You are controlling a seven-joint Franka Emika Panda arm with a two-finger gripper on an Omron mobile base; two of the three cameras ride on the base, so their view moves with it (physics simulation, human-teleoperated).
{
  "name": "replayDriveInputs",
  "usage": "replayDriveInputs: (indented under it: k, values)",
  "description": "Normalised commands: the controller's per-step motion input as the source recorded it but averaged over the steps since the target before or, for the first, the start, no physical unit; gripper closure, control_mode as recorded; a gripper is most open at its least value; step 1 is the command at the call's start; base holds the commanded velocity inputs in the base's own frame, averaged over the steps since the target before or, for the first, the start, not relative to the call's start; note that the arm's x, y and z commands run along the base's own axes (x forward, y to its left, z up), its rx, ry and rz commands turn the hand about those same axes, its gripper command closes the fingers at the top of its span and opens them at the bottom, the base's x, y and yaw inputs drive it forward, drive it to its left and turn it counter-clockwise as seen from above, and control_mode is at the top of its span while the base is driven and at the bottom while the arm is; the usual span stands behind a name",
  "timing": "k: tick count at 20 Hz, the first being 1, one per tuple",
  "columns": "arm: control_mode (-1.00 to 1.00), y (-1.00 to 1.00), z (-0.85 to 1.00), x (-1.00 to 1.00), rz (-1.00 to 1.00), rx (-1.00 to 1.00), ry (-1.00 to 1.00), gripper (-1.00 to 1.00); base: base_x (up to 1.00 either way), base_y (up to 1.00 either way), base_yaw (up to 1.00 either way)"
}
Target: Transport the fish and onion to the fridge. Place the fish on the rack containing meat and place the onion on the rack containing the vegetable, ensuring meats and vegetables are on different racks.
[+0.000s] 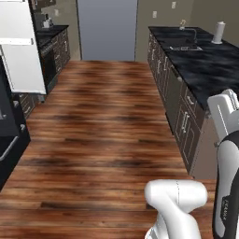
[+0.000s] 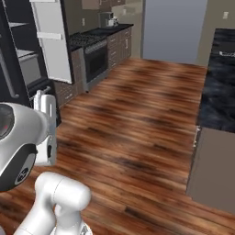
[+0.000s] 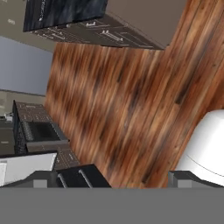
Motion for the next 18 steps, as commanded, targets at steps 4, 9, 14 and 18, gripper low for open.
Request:
replayDriveInputs:
  k: [4, 9, 14, 18]
  values:
    - [1.00, 0.00, 0.00, 0.00, 0.00, 0.00, 0.00, -1.00, -0.03, -1.00, 0.00]
    - [1.00, 0.00, 0.00, 0.00, 0.00, 0.00, 0.00, -1.00, -0.20, -1.00, -0.04]
    - [1.00, 0.00, 0.00, 0.00, 0.00, 0.00, 0.00, -1.00, -0.48, -1.00, -0.14]
    - [1.00, 0.00, 0.00, 0.00, 0.00, 0.00, 0.00, -1.00, -0.39, -1.00, -0.18]
